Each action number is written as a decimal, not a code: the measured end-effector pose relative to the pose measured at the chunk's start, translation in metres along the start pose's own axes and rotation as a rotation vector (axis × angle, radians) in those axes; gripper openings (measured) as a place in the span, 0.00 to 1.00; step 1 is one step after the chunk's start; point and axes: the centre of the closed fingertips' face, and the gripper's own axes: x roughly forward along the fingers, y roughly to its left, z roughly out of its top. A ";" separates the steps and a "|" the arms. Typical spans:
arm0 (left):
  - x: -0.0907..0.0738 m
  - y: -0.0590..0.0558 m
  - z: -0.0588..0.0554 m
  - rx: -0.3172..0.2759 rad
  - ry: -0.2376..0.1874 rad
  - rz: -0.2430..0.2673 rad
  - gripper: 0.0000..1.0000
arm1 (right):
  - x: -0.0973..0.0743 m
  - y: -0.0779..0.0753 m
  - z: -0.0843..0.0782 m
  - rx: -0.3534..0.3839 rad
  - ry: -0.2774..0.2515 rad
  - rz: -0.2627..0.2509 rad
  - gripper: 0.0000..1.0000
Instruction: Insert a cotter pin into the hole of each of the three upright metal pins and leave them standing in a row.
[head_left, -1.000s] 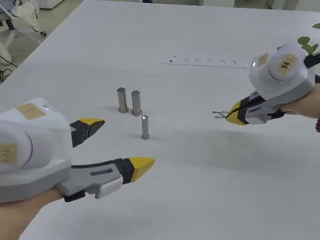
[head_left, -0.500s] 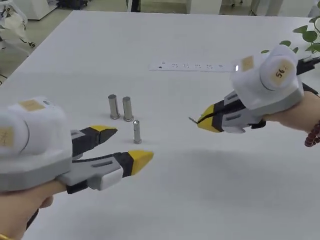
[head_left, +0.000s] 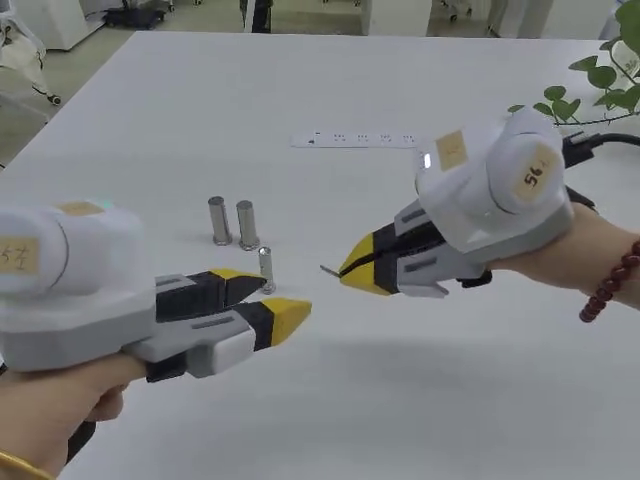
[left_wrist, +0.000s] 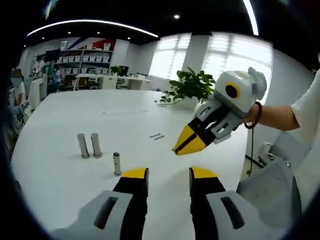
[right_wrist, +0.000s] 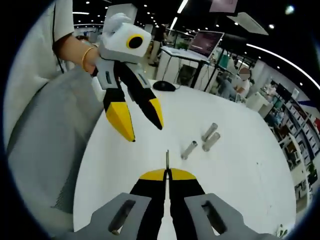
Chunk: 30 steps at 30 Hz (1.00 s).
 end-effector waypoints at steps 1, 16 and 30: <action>0.000 -0.002 0.000 -0.011 0.001 -0.006 0.29 | 0.001 0.002 0.003 -0.008 -0.005 0.005 0.02; 0.005 -0.013 -0.001 -0.151 -0.022 -0.057 0.15 | 0.006 0.018 0.018 -0.052 -0.042 0.028 0.02; 0.004 -0.013 -0.002 -0.217 -0.029 -0.061 0.03 | 0.008 0.028 0.027 -0.078 -0.054 0.045 0.02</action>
